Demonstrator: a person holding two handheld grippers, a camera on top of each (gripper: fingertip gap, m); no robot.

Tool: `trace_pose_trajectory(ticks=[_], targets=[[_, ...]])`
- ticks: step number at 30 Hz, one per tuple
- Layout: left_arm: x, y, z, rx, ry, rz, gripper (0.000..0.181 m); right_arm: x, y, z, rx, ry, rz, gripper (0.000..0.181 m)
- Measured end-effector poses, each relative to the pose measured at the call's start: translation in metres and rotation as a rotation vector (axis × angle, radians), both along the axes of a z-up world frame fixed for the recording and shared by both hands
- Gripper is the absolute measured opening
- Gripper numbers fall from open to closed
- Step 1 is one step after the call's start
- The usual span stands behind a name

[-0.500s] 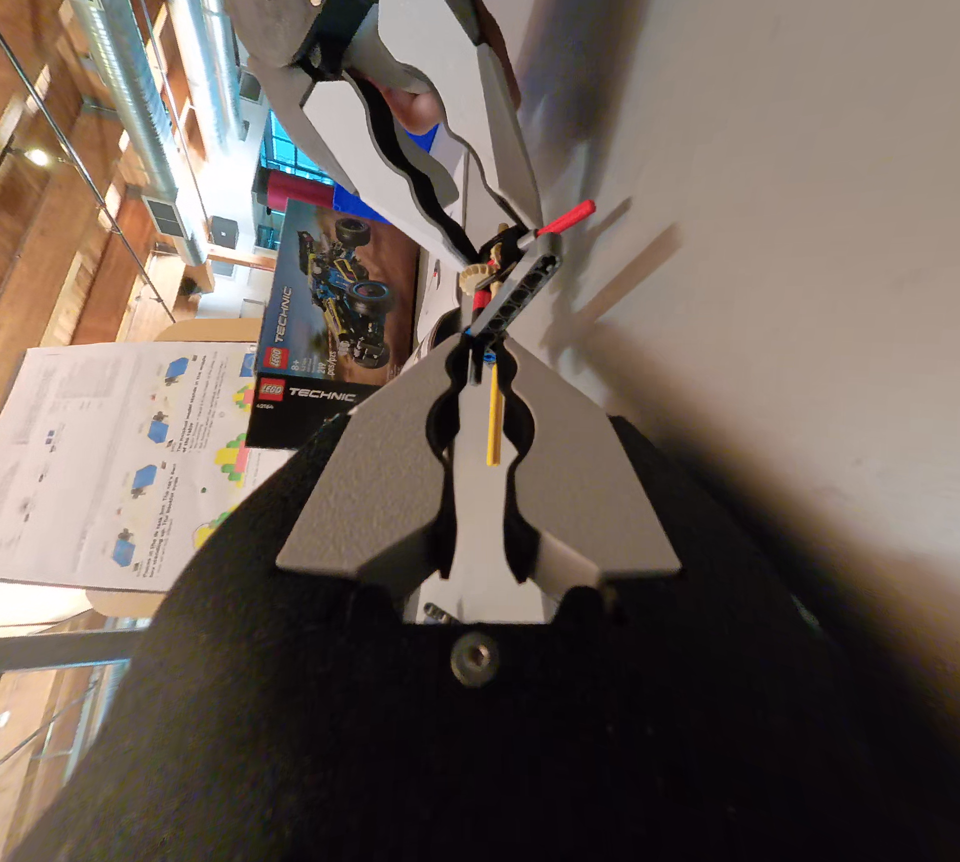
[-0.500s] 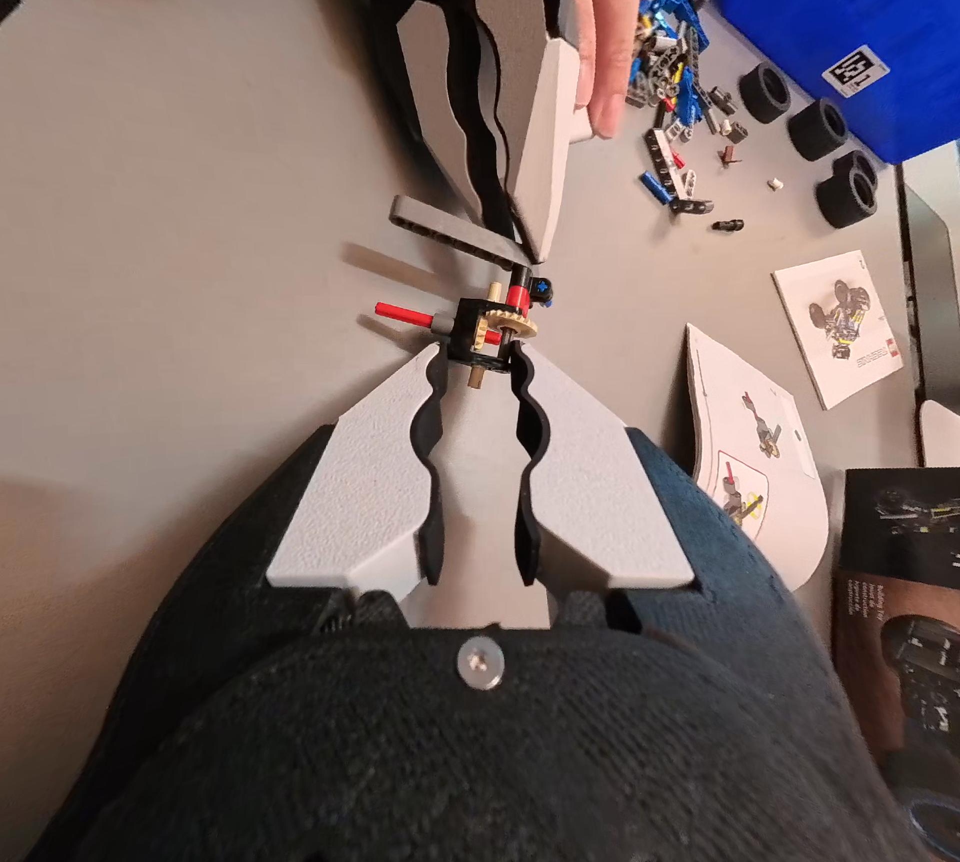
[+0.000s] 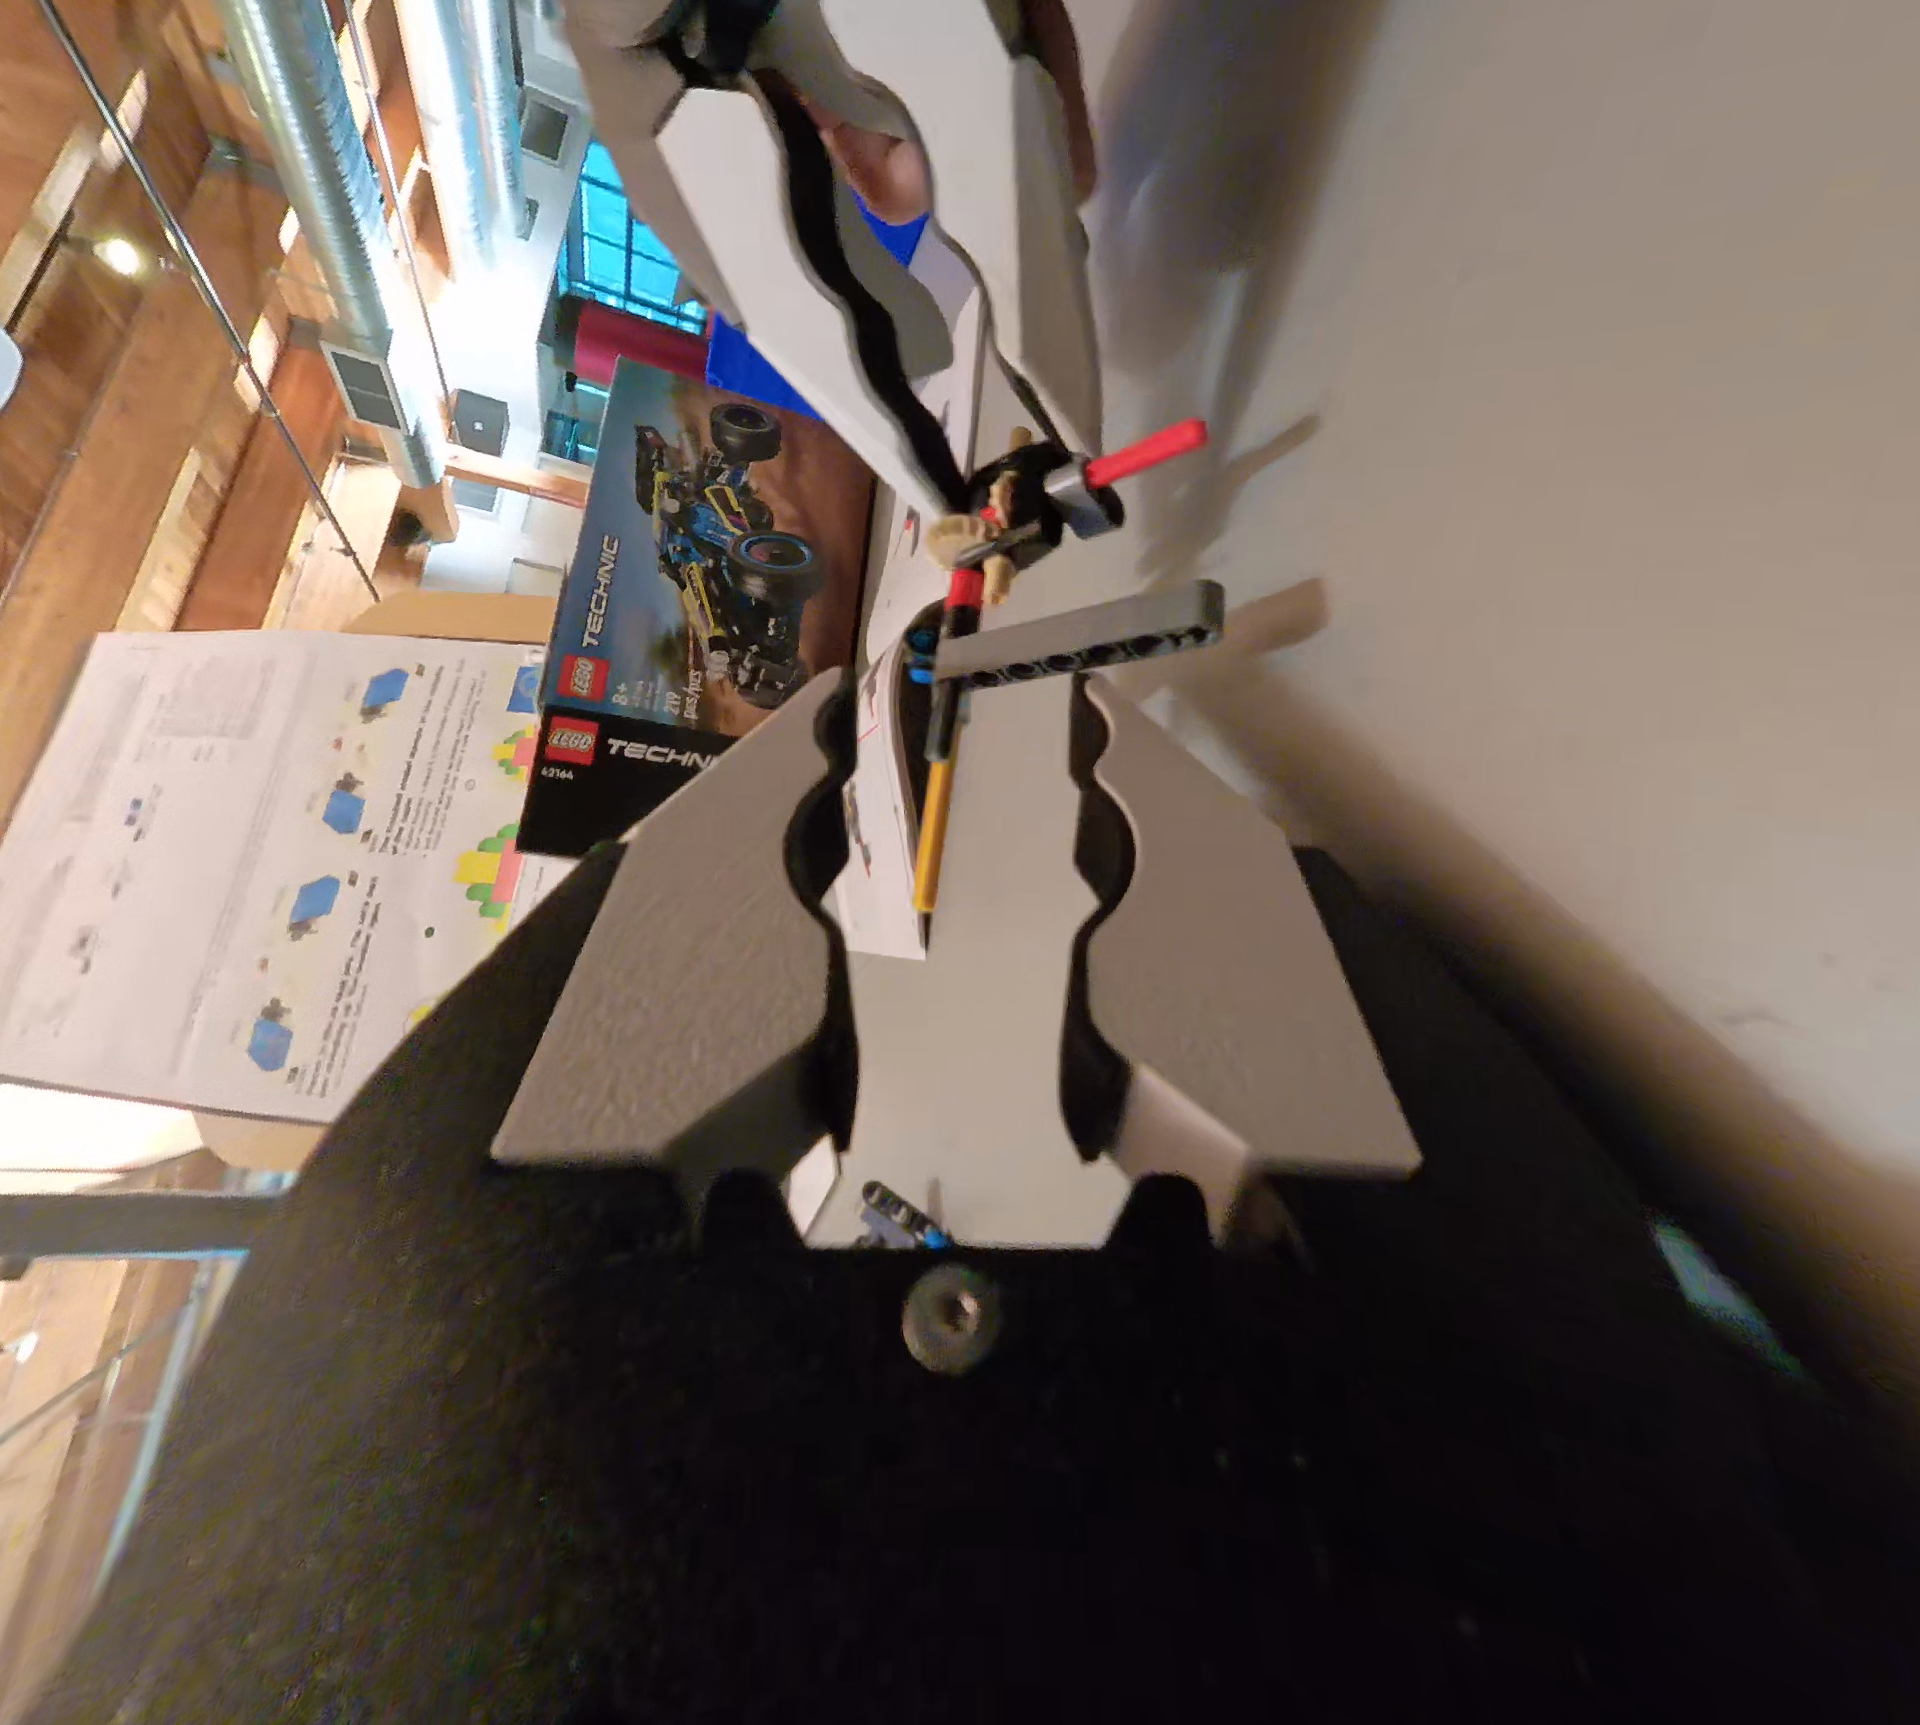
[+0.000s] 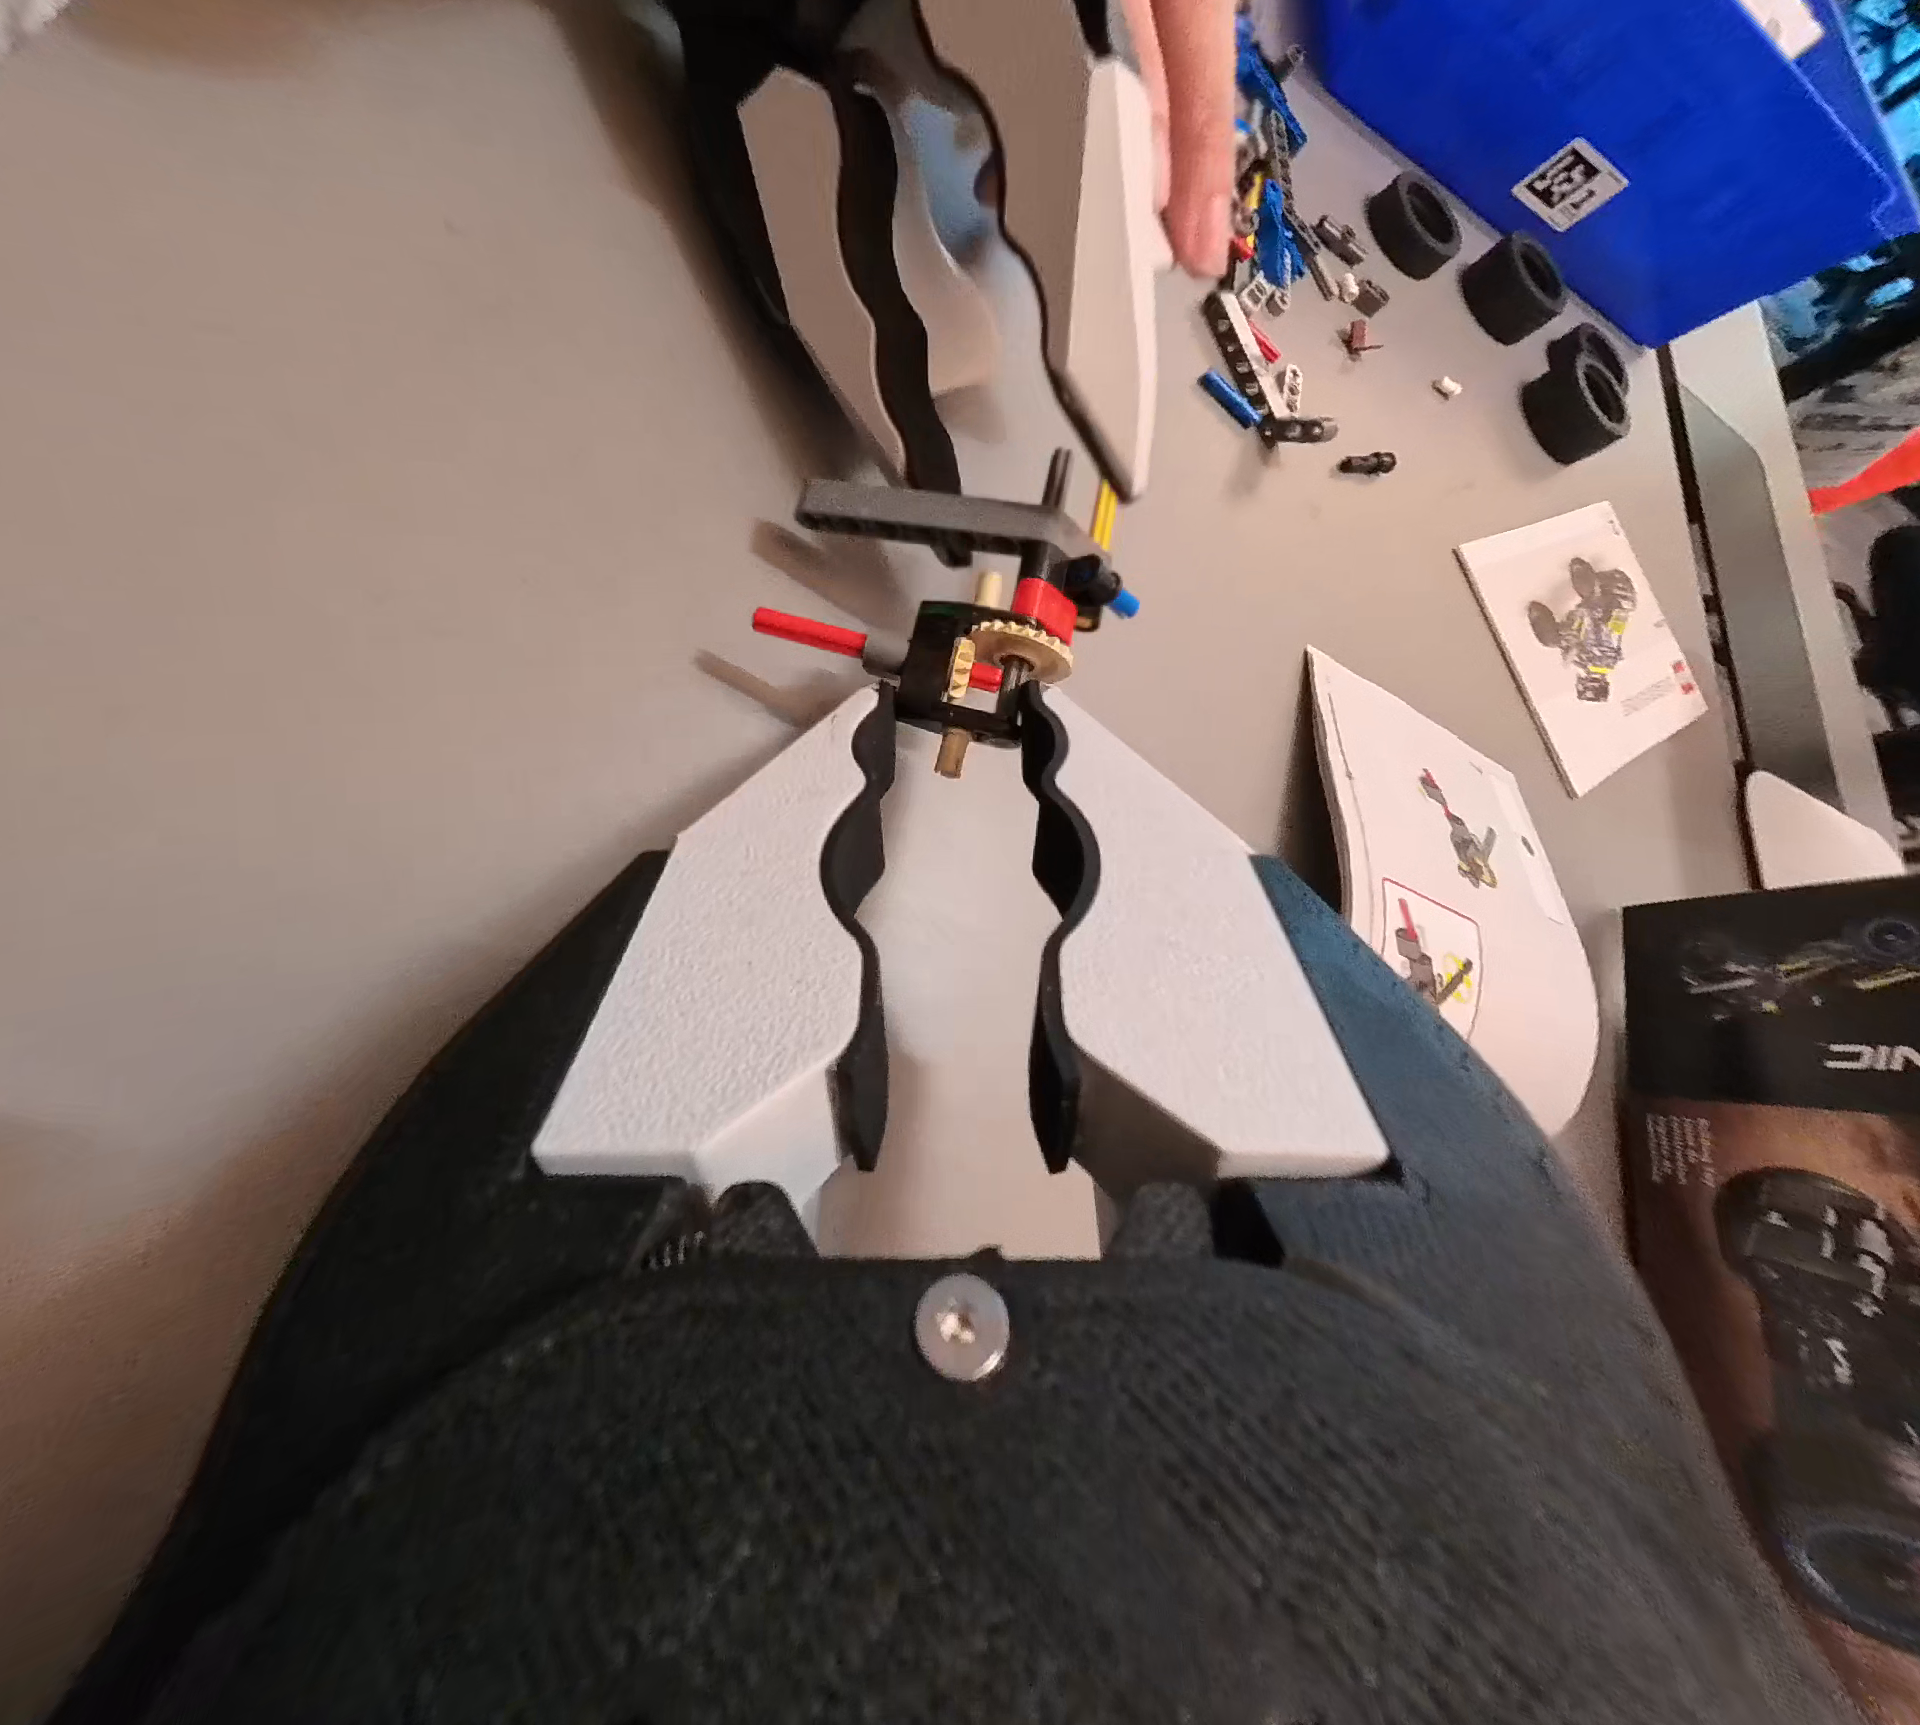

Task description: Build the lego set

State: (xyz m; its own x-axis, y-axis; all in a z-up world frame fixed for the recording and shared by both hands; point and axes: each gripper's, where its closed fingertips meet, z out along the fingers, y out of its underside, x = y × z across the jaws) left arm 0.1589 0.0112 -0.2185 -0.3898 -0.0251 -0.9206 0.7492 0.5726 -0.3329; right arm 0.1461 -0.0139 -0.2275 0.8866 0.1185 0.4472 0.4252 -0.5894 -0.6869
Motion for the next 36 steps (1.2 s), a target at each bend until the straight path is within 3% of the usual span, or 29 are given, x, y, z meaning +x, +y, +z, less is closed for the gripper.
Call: trace_pose_trajectory(ticks=[1,6,12,18,30,36], targets=[[0.000,0.001,0.003,-0.017,0.014,0.010,0.042,0.002,-0.001,-0.001,-0.009,-0.013,-0.013,0.022],[0.007,0.019,0.015,-0.128,0.147,0.120,0.050,0.007,-0.001,-0.005,-0.022,-0.037,-0.043,0.022],[0.015,0.042,0.024,-0.382,0.531,0.337,0.041,0.010,0.000,-0.010,-0.027,-0.042,-0.063,0.022],[0.014,0.041,0.004,-0.373,0.752,0.518,0.033,0.011,0.001,-0.015,-0.044,-0.039,-0.067,0.022],[0.021,0.036,-0.001,-0.391,0.855,0.537,0.027,0.013,-0.001,-0.016,-0.035,-0.026,-0.077,0.022],[0.003,0.022,-0.013,-0.392,1.121,0.556,0.030,0.014,0.000,-0.016,-0.028,-0.013,-0.084,0.022]])
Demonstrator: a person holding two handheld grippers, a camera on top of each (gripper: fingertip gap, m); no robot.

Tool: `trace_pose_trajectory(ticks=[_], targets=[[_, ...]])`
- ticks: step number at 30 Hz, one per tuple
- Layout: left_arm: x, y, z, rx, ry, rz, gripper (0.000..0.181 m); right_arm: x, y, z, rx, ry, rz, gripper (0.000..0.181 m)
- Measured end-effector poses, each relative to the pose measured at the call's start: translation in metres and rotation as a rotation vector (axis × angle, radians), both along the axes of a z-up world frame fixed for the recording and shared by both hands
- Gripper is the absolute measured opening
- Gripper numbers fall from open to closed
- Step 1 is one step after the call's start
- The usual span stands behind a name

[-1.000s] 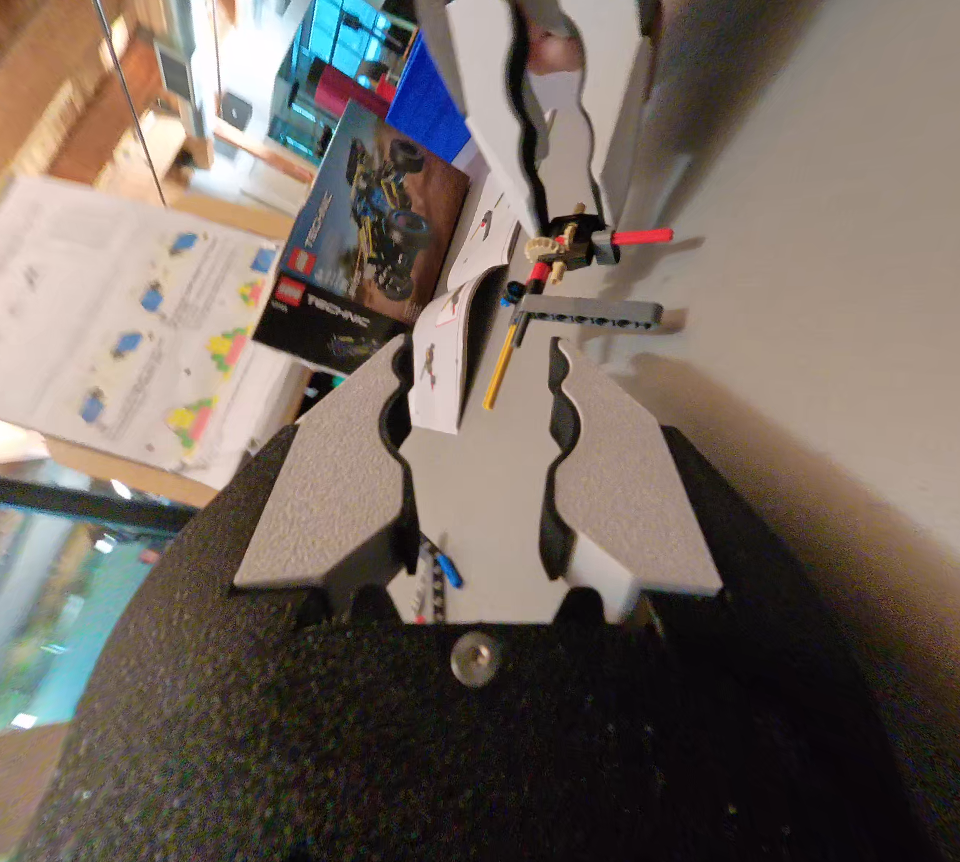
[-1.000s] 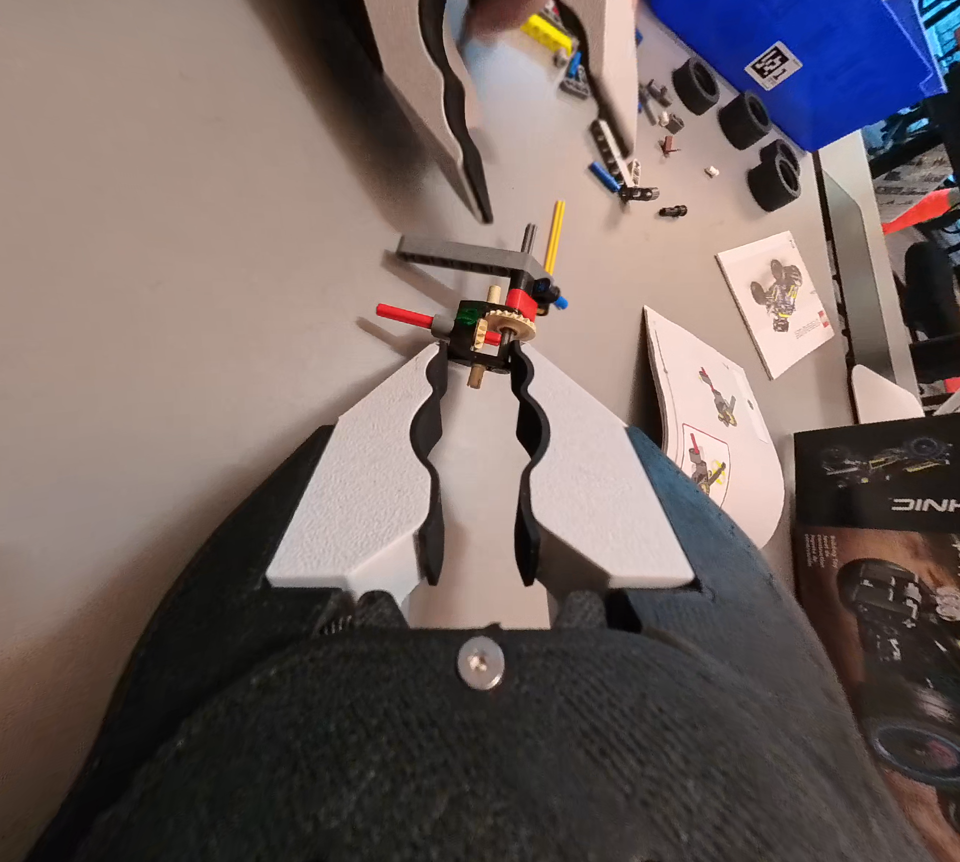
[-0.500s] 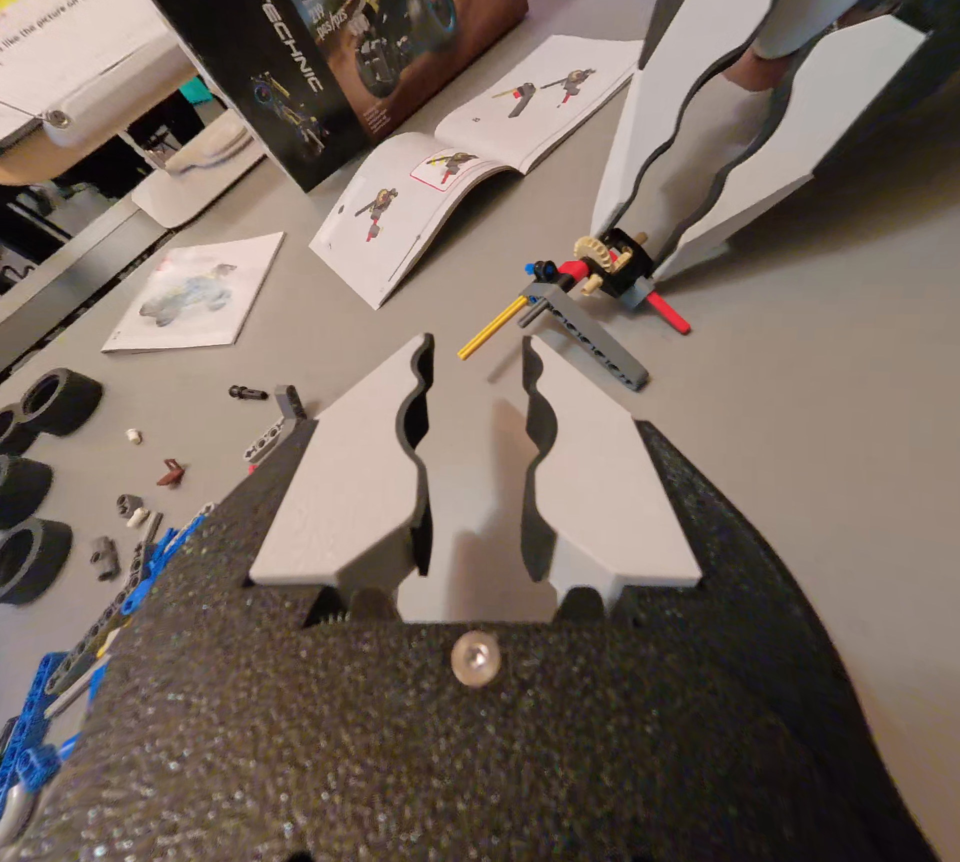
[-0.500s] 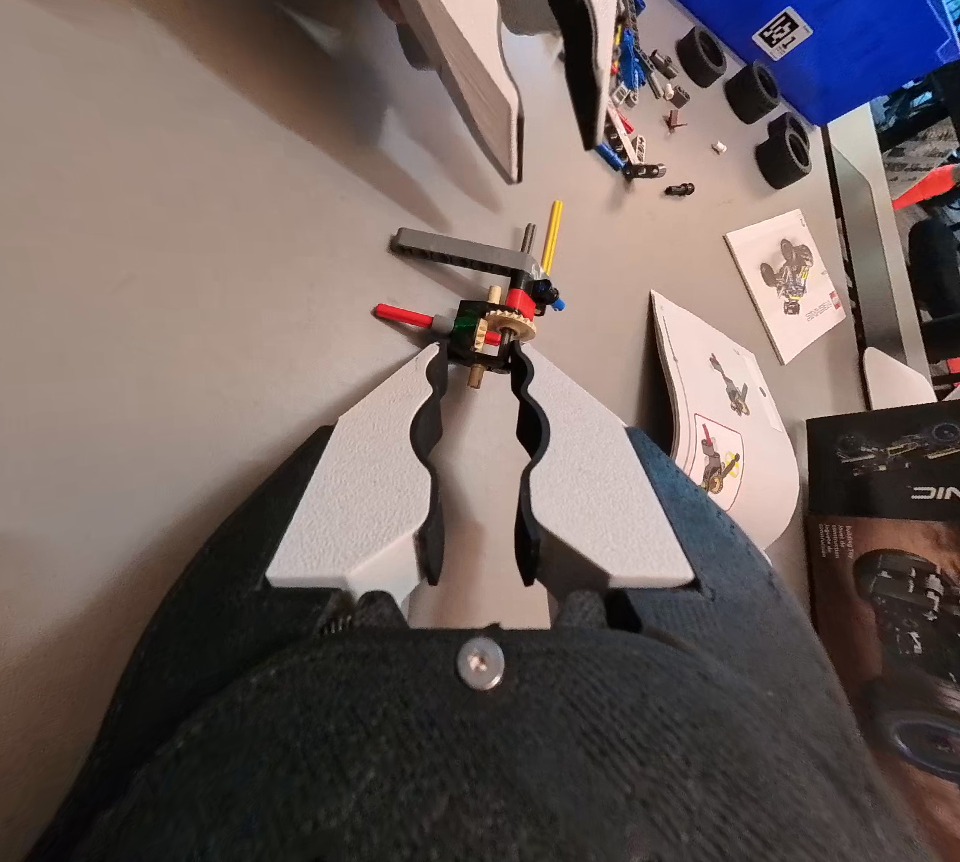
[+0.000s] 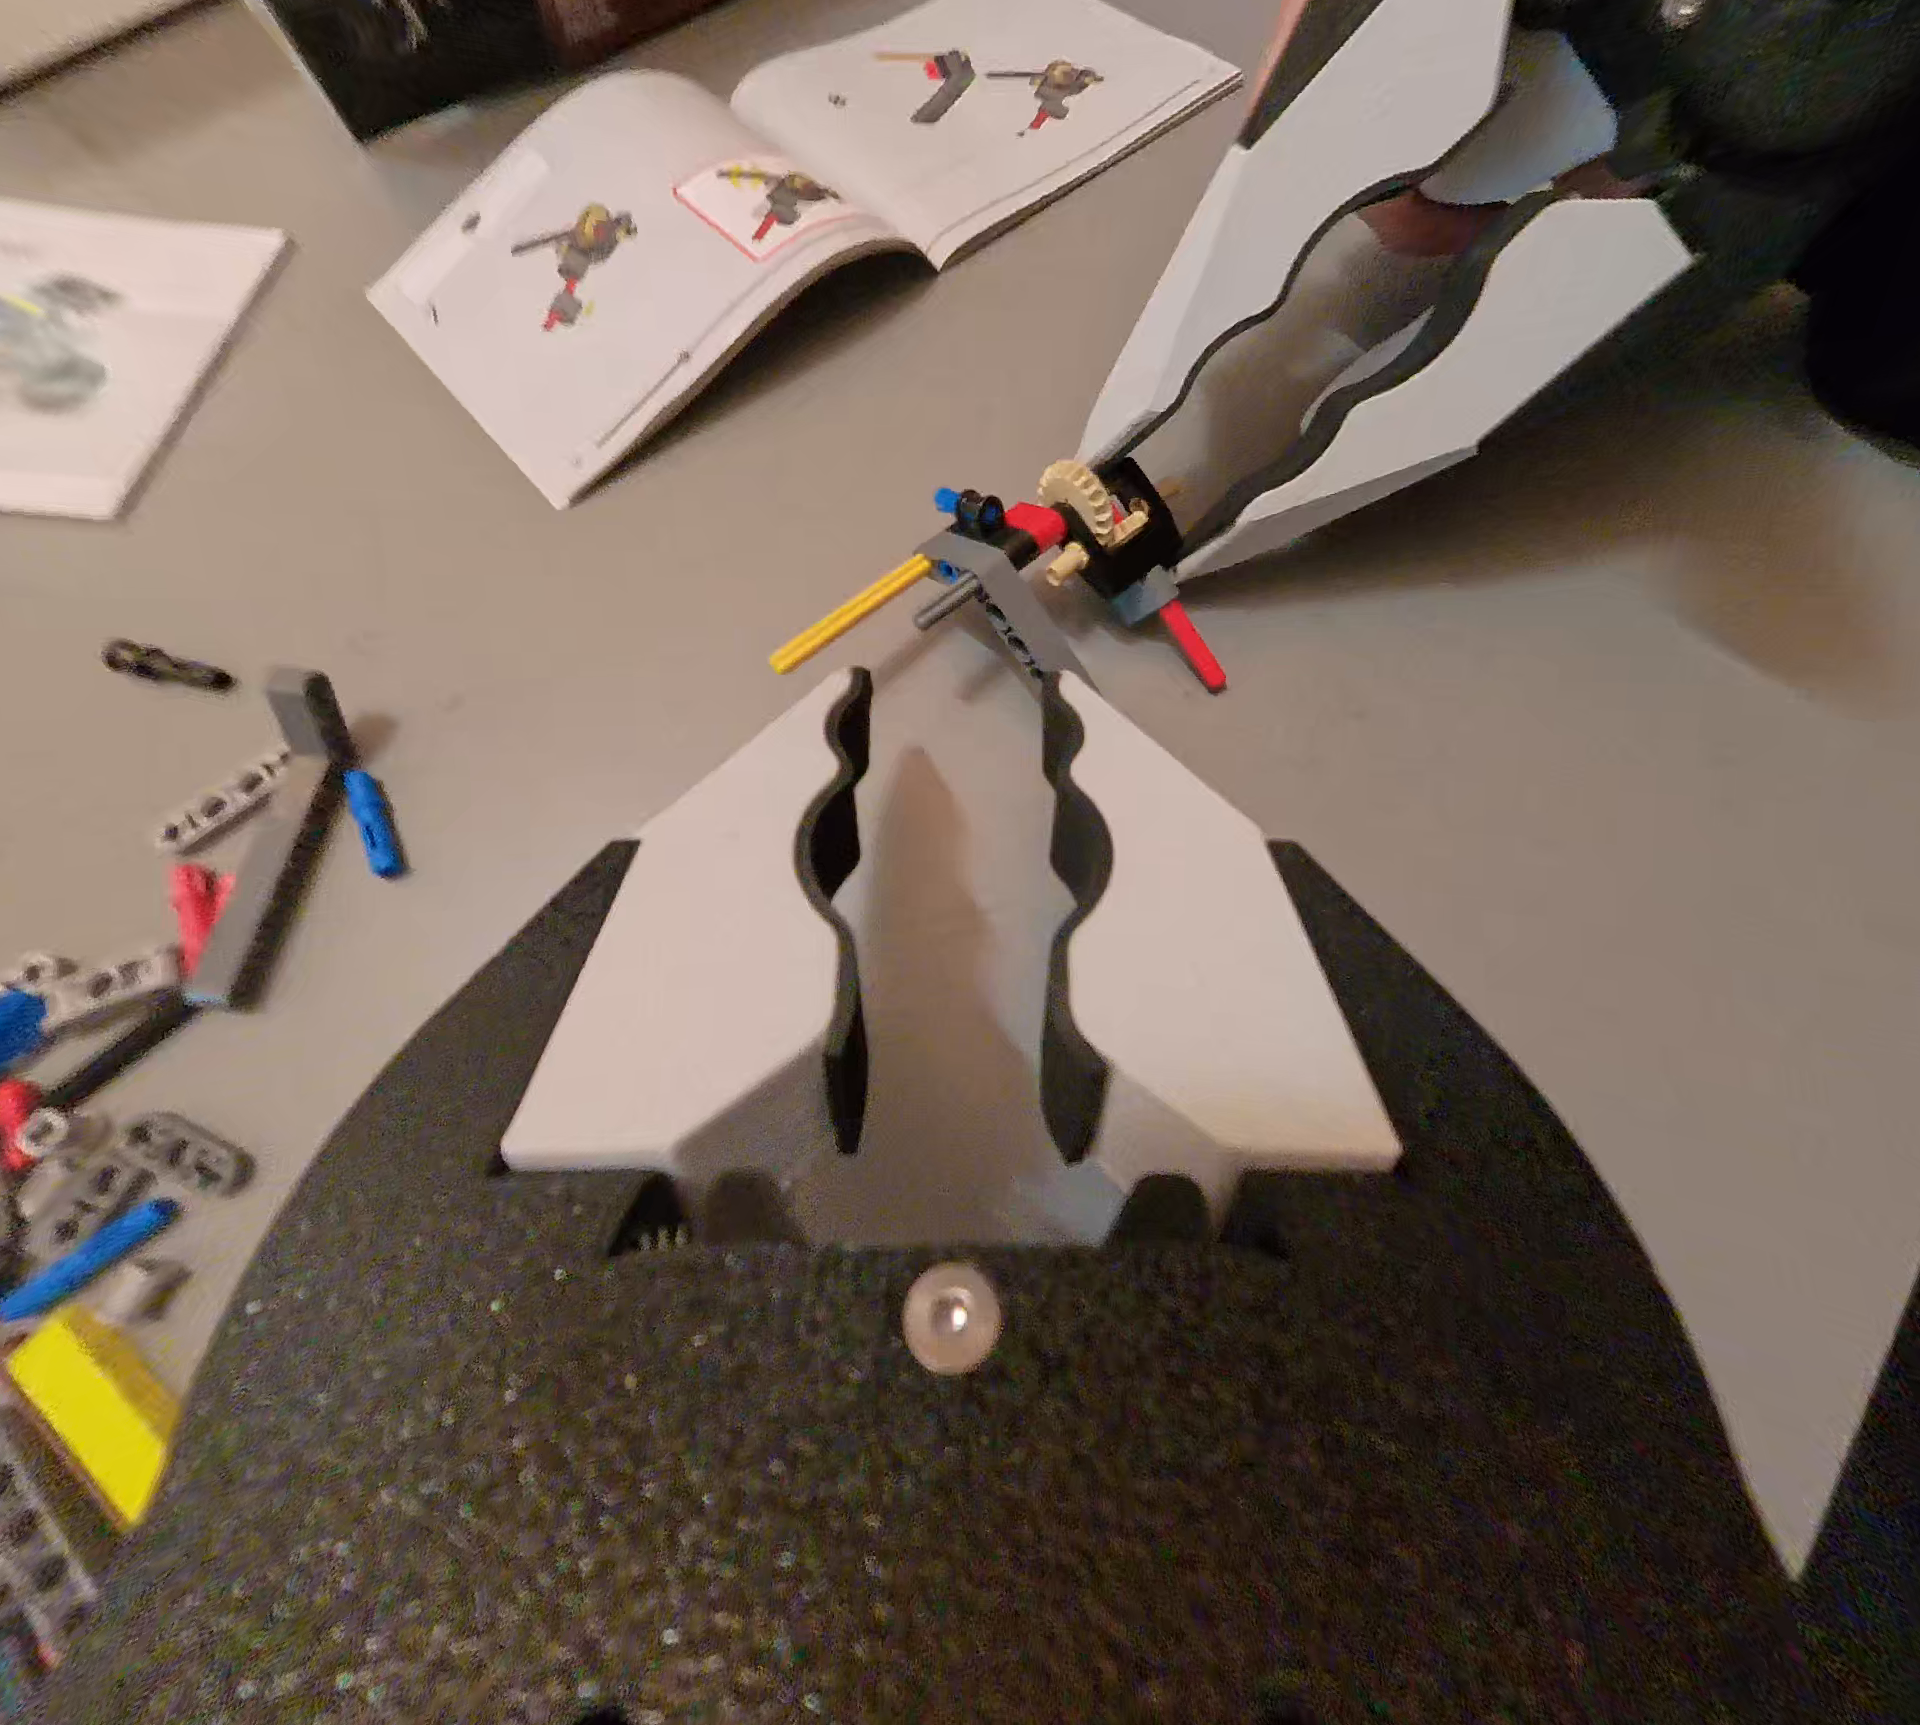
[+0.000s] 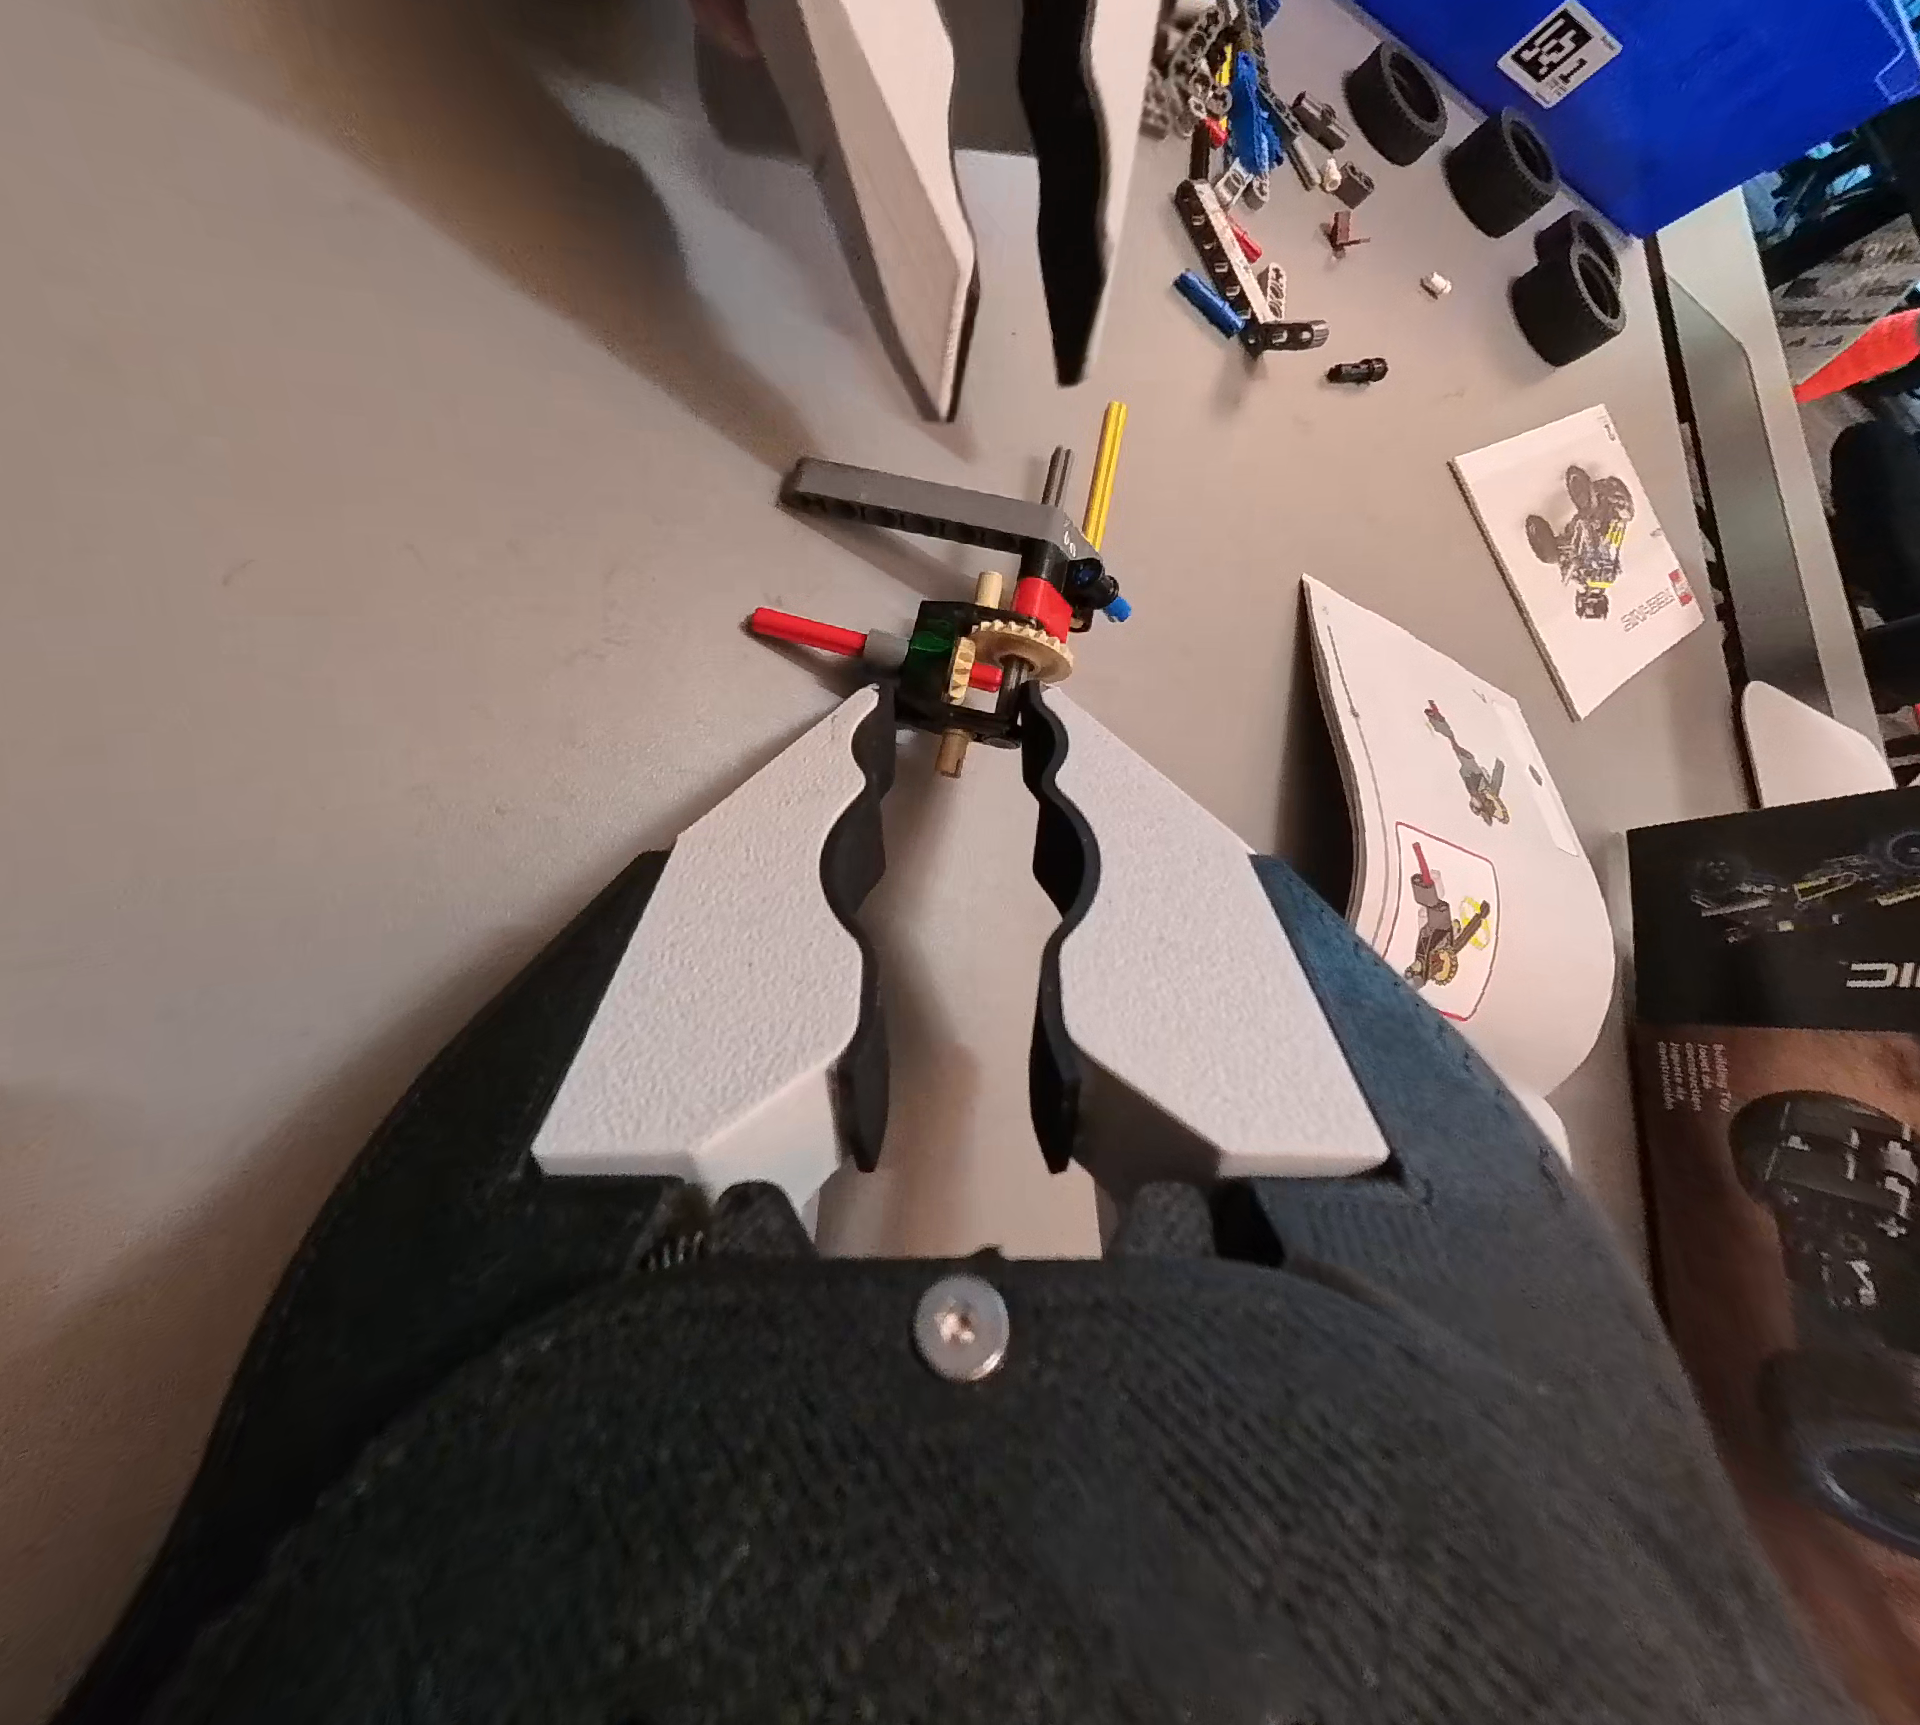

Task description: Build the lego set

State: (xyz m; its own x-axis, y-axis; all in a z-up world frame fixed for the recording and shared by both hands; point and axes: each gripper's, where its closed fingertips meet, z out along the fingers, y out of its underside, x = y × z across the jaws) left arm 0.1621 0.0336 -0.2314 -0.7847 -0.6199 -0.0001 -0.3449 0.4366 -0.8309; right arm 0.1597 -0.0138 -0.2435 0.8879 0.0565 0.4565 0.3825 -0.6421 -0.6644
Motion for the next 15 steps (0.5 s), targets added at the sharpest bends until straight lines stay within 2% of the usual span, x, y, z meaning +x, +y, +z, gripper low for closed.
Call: trace_pose_trajectory(ticks=[6,8,9,15], targets=[[-0.004,-0.016,-0.014,-0.010,0.125,0.046,0.029,0.001,0.002,0.003,0.032,0.032,-0.014,0.022],[-0.001,-0.020,-0.014,-0.007,0.127,0.061,0.024,0.000,0.004,0.004,0.045,0.034,-0.013,0.022],[0.000,-0.021,-0.014,-0.009,0.130,0.069,0.015,0.000,0.005,0.004,0.050,0.033,-0.010,0.022],[0.006,-0.021,-0.014,-0.049,0.166,0.112,0.010,0.002,0.004,0.006,0.068,0.035,-0.020,0.022]])
